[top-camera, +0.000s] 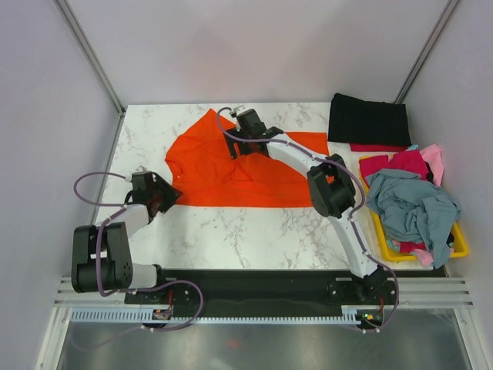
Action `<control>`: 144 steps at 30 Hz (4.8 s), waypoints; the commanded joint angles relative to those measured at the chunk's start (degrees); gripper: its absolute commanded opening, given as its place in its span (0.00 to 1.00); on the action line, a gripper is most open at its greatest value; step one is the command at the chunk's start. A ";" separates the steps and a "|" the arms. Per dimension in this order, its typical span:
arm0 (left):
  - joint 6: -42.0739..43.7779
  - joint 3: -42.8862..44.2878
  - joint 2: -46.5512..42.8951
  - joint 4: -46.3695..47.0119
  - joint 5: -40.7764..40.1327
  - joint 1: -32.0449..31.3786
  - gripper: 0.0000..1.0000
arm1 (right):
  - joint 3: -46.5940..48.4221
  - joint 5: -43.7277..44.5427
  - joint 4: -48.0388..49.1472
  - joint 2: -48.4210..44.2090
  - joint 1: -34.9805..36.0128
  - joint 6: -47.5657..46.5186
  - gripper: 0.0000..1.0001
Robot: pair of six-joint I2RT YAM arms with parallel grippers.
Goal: Fold and stack the t-shirts
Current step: Fold the tshirt
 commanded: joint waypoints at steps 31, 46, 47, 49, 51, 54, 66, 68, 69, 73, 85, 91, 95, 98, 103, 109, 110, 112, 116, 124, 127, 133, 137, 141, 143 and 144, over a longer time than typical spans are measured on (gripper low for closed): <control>-0.70 86.49 61.54 -0.40 22.44 -0.18 0.59 | -48.35 -13.62 42.60 -25.61 -21.61 17.29 0.95; 3.62 23.06 -4.39 -19.06 -1.56 -0.70 0.66 | -71.09 1.50 15.62 -59.17 -23.28 24.39 0.95; 2.83 20.25 -5.98 -18.71 -0.95 -0.62 0.67 | -75.03 1.33 15.27 -60.85 -23.72 25.19 0.95; 2.21 13.41 -8.44 -17.22 1.69 -0.79 0.68 | -77.87 1.59 14.04 -64.63 -24.60 27.03 0.90; 2.03 9.52 -11.34 -16.17 2.39 -0.88 0.69 | -80.94 1.86 11.41 -67.70 -25.48 27.83 0.86; 3.43 4.15 -14.50 -15.28 2.14 -0.71 0.70 | -85.59 3.79 10.87 -72.27 -26.36 29.15 0.77; 2.47 0.36 -11.62 -12.12 -2.34 -0.71 0.70 | -87.02 -2.09 16.58 -62.19 -31.19 28.71 0.56; 1.94 0.01 -10.92 -11.24 -3.57 -0.79 0.70 | -86.67 -3.06 17.63 -59.13 -31.55 28.71 0.56; 1.77 -0.17 -10.65 -10.80 -4.45 -0.71 0.70 | -86.49 -3.68 17.99 -57.89 -32.33 28.36 0.56; 1.06 -0.26 -8.89 -9.22 -6.12 -0.71 0.70 | -86.49 -9.03 20.35 -53.92 -34.44 28.01 0.31; -0.43 0.71 -4.33 -6.32 -11.22 -0.62 0.69 | -87.72 -11.15 23.00 -52.61 -34.98 27.66 0.00; -0.87 2.38 0.06 -4.73 -11.40 -0.53 0.64 | -87.29 -12.56 23.26 -51.46 -35.06 27.13 0.00; -0.87 3.52 1.30 -4.65 -11.14 0.43 0.14 | -87.28 -12.73 23.35 -51.54 -35.06 26.95 0.00; -1.31 3.78 -0.62 -5.78 -9.39 2.01 0.02 | -87.29 -12.56 23.00 -52.59 -35.59 27.13 0.00; -1.14 4.93 -7.74 -13.69 -9.20 2.81 0.02 | -88.25 -10.28 19.68 -58.57 -35.68 27.13 0.00; -0.17 5.72 -17.49 -24.05 -8.41 4.13 0.06 | -88.78 -9.13 13.95 -67.52 -35.68 26.69 0.00; -0.08 5.11 -18.64 -25.20 -8.24 4.21 0.07 | -89.04 -9.04 13.43 -68.41 -35.68 26.78 0.00; 0.09 4.32 -22.23 -27.83 -8.15 4.56 0.09 | -90.26 -8.87 12.19 -71.21 -35.68 27.04 0.00; -0.17 2.38 -28.65 -31.79 -7.36 4.74 0.15 | -92.90 -8.78 10.43 -75.44 -35.68 27.57 0.00; -4.13 4.82 -34.99 -39.88 -3.49 4.57 0.83 | -94.93 -8.52 7.63 -79.75 -35.85 29.67 0.74; -0.72 10.78 -35.35 -42.52 -6.29 4.57 0.99 | -92.74 -6.86 5.69 -81.16 -35.94 29.33 0.91; 7.02 19.68 -29.12 -34.92 -7.27 4.65 0.98 | -86.24 -8.42 4.71 -83.62 -35.94 26.26 0.91; 9.32 27.24 -16.83 -21.72 0.89 4.65 0.96 | -82.81 -6.94 7.09 -83.98 -30.78 23.97 0.91; 9.76 37.07 1.35 -11.17 6.78 4.39 0.95 | -85.59 -8.15 19.19 -82.06 -24.53 23.52 0.92; 10.03 45.33 13.82 -7.13 12.29 4.30 0.92 | -88.06 -11.05 25.69 -80.21 -21.98 24.49 0.92; 10.37 48.58 17.87 -6.58 14.33 4.04 0.91 | -90.77 -11.93 32.16 -77.85 -21.10 25.45 0.92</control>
